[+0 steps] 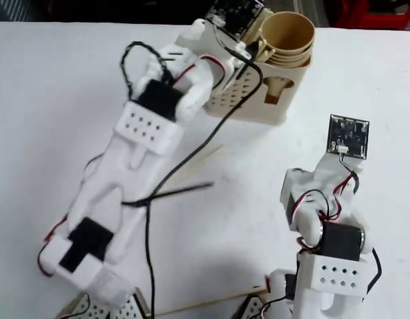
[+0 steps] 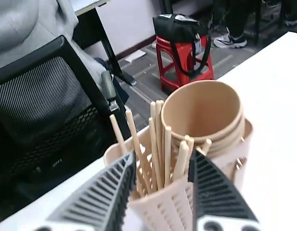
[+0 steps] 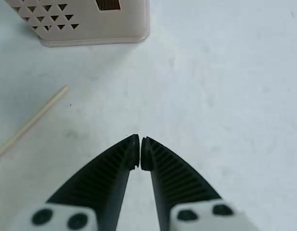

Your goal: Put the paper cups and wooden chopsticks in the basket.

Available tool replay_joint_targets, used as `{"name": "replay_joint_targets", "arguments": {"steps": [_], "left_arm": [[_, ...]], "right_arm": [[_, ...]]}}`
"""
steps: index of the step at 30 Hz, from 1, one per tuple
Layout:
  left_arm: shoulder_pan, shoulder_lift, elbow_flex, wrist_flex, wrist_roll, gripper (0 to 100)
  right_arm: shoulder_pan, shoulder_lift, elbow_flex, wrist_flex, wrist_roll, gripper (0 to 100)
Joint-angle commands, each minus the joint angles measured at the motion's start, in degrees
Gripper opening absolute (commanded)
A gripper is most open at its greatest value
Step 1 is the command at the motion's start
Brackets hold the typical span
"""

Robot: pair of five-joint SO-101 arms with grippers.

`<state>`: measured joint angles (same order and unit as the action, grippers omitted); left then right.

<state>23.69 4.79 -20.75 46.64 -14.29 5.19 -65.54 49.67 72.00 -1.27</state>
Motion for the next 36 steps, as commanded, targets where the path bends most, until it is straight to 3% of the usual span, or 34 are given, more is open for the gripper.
{"name": "replay_joint_targets", "arguments": {"steps": [1, 7, 23, 29, 36], "left_arm": [[-0.22, -9.01, -3.6, 8.35, -0.44, 19], [-0.22, -12.88, -3.52, 18.55, -0.44, 19], [2.33, -26.24, -0.44, 43.16, -0.53, 19], [3.56, -33.27, 13.8, 41.76, -0.62, 19], [3.47, -46.73, 37.45, 30.77, -3.43, 19]], "right_arm": [[-0.31, -0.75, 0.97, -2.68, -0.44, 1.9], [-0.31, -0.75, 5.27, -8.75, -0.44, 1.9], [-2.86, -0.75, 6.77, -9.01, -0.44, 1.9], [-2.86, -0.75, 6.86, -9.01, -0.44, 1.9], [-2.86, -0.75, 6.86, -9.01, -0.35, 1.9]]}}
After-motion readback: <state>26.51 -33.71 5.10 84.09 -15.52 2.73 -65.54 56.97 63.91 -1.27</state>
